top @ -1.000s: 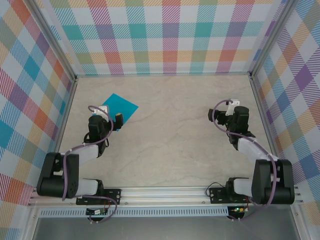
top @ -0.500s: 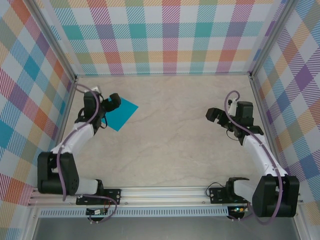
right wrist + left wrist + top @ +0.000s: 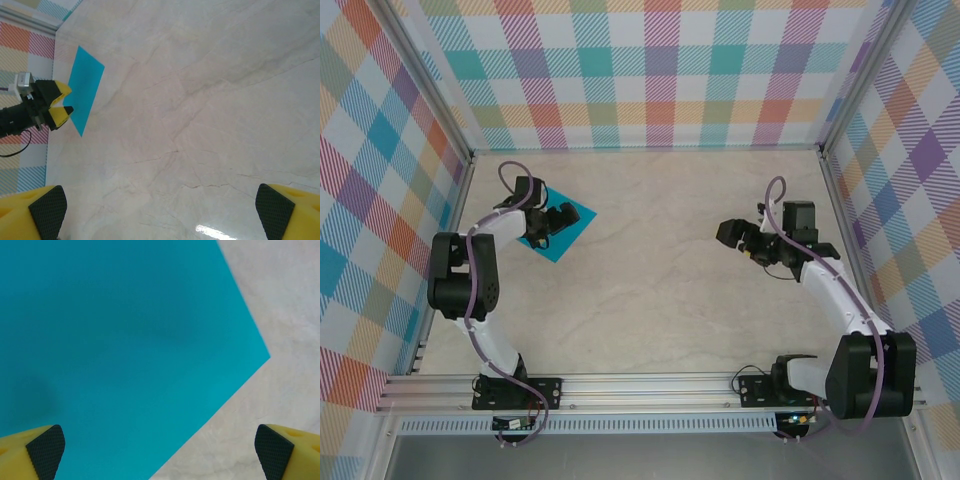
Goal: Fold a paper plane with a square sheet of paper (pick it up from the middle)
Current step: Move the square sheet of paper to the center of the table.
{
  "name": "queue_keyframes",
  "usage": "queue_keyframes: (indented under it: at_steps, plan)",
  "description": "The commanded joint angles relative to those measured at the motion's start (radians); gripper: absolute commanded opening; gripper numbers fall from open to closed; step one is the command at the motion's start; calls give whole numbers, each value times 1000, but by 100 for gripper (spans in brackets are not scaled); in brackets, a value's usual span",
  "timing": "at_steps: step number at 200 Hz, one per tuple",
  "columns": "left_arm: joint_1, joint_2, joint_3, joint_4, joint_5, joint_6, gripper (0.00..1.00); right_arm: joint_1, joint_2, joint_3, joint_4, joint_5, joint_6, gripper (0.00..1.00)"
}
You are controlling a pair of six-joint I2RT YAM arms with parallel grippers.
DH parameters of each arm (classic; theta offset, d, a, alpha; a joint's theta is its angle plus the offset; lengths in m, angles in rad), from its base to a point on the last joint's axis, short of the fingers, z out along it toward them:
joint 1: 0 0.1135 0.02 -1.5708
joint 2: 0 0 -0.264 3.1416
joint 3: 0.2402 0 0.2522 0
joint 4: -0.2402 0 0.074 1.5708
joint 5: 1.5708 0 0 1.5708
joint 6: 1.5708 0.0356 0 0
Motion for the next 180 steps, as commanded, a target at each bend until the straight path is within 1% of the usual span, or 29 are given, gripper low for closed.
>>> queue_keyframes:
  at_steps: [1, 49, 73, 91, 112, 120, 123, 128, 149, 159, 180]
  plan:
    - [11, 34, 30, -67, 13, -23, 100, 19, 18, 27, -20, -38, 13, 100]
    - [-3, 25, -48, -49, 40, -116, 100, 36, 16, 0, -40, 4, 16, 100]
    - [-43, -2, -92, -52, 33, -178, 100, 42, 2, -20, -51, 15, 25, 100]
    - [-92, -23, -141, -32, 31, -250, 100, 45, -9, -30, -66, 24, 26, 100]
    - [-173, -61, -212, 12, 19, -372, 100, 48, -12, -37, -93, 39, 25, 100]
    - [-218, -82, -238, 15, -3, -433, 100, 50, -10, -40, -103, 48, 29, 100]
    - [-235, -87, -247, 52, -9, -453, 100, 50, -10, -42, -108, 51, 31, 100]
    - [-266, -97, -260, 66, -18, -479, 100, 51, -9, -44, -114, 56, 33, 100]
    - [-406, -113, -267, 97, -82, -589, 100, 56, -5, -60, -125, 56, 44, 100]
    - [-467, -103, -266, 134, -95, -640, 100, 58, -7, -68, -127, 53, 48, 100]
    - [-569, -82, -252, 191, -123, -728, 100, 61, -15, -76, -147, 67, 60, 100]
